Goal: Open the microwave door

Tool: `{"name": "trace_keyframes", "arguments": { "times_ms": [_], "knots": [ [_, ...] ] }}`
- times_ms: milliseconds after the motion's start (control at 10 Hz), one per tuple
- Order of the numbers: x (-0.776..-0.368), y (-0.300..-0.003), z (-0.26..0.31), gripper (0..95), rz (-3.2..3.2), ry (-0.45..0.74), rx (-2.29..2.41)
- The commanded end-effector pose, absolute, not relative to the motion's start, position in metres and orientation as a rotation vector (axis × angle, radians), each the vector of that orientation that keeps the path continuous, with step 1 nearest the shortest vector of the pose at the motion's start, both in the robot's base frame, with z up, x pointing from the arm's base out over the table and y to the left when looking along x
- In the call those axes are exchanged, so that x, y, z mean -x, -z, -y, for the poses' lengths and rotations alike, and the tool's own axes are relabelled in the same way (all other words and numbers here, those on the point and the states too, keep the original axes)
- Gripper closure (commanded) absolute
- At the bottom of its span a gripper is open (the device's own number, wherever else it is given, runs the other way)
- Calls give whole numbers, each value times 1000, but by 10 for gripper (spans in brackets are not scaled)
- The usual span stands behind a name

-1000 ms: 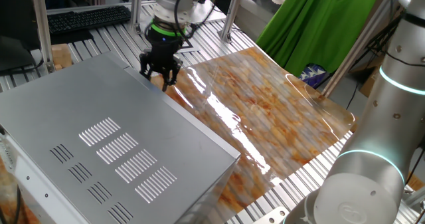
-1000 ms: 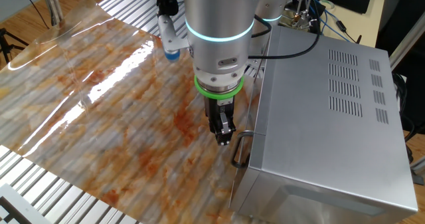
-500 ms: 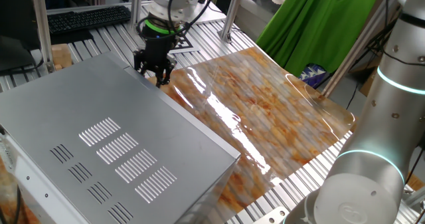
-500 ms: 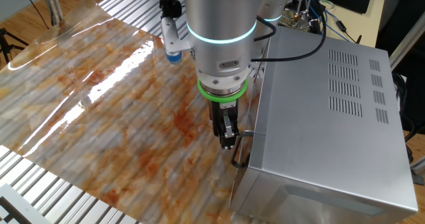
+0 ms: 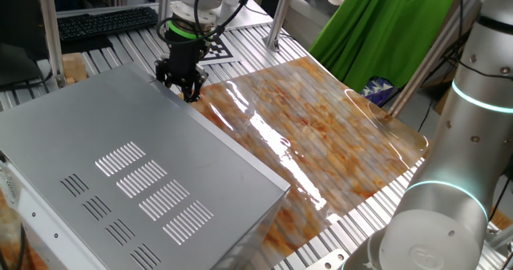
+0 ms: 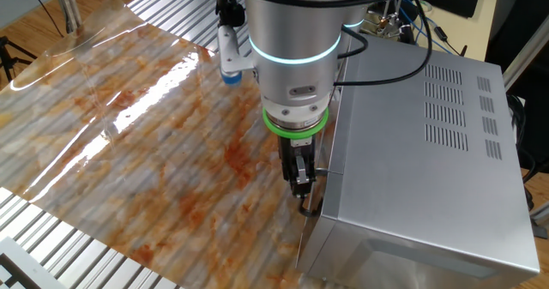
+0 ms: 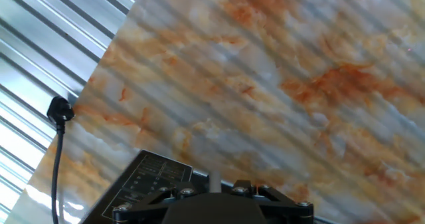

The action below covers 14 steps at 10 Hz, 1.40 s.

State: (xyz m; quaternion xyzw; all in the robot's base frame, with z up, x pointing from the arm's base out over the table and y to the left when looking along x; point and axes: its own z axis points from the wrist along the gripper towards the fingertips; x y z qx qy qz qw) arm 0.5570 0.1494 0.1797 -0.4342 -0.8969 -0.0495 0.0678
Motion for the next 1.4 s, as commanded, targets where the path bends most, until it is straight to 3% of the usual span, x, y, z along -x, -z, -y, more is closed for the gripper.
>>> {"name": "trace_keyframes", "arguments": {
  "times_ms": [100,600,700,1300,1400],
  "knots": [
    [-554,-183,-152,570,2698,148,1312],
    [-549,-191,-159,570,2676,151,1320],
    [-548,-192,-160,760,2673,152,1324],
    [-542,-196,-159,760,2628,175,1378],
    [-542,-196,-159,570,2620,184,1383]
  ]
}}
